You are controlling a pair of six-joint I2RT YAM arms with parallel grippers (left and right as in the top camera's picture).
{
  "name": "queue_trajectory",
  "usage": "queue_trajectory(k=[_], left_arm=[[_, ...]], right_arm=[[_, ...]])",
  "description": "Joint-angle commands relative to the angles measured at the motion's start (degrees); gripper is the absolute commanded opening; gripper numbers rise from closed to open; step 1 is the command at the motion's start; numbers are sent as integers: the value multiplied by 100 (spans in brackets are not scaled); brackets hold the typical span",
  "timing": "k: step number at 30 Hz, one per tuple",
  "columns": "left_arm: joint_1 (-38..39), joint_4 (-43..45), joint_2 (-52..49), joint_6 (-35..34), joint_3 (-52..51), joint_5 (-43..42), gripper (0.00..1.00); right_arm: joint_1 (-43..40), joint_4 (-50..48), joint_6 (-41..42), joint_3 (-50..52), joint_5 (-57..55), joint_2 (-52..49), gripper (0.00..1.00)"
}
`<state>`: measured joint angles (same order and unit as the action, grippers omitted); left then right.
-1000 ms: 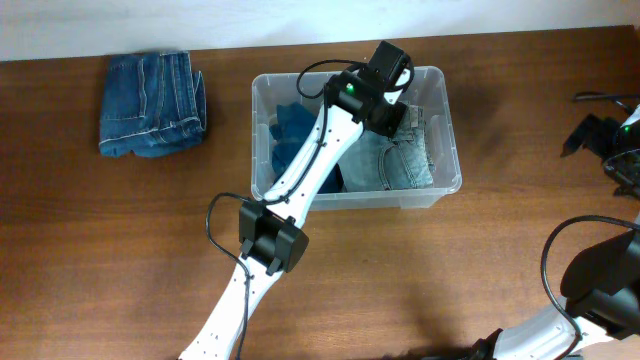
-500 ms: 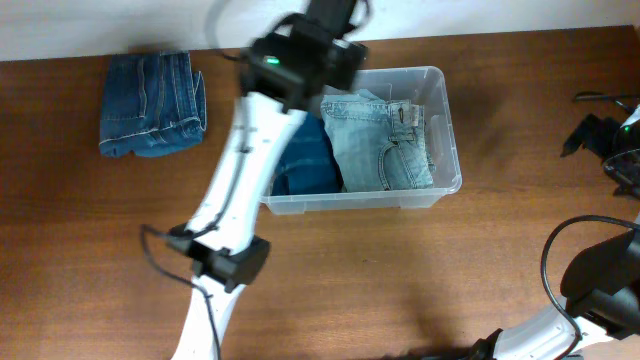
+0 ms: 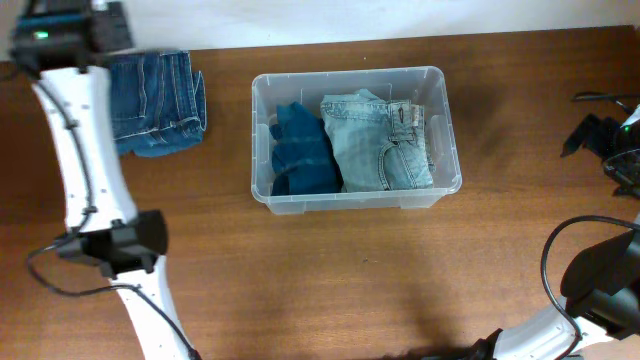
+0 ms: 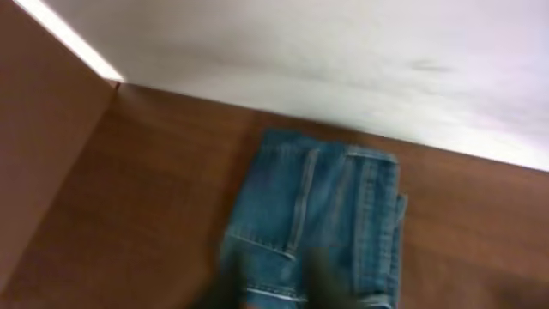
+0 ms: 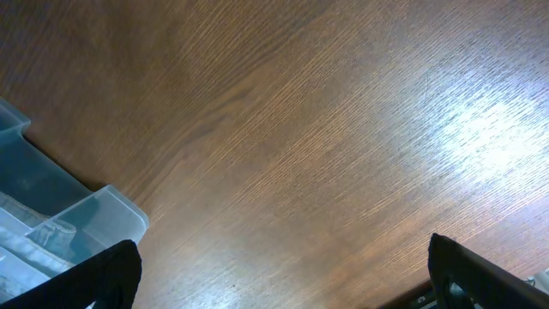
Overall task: Pack container
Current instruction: 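Release the jeans and move the left gripper to the dark jeans, then grasp the dark-wash jeans with the left gripper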
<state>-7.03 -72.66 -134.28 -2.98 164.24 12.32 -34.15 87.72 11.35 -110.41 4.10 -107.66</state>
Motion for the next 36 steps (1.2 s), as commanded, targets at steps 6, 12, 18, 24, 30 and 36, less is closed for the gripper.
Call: queue_trajectory(k=[6, 12, 18, 24, 30, 36], left_arm=[[-634, 2404, 2, -83, -2559, -785, 1], [-675, 3346, 2, -83, -4229, -599, 1], [-680, 3921, 2, -83, -5217, -297, 2], [-673, 3425, 2, -87, -5556, -577, 1], [-627, 2857, 4, -612, -5556, -1453, 1], [-407, 2566, 79, -831, -5488, -2205, 1]], right_arm=[[0, -15, -42, 4, -28, 24, 99], [0, -15, -42, 4, -28, 24, 99], [0, -15, -42, 4, -28, 24, 98], [0, -15, -42, 4, -28, 24, 98], [0, -15, -39, 4, -28, 24, 99], [0, -15, -39, 4, -28, 24, 98]])
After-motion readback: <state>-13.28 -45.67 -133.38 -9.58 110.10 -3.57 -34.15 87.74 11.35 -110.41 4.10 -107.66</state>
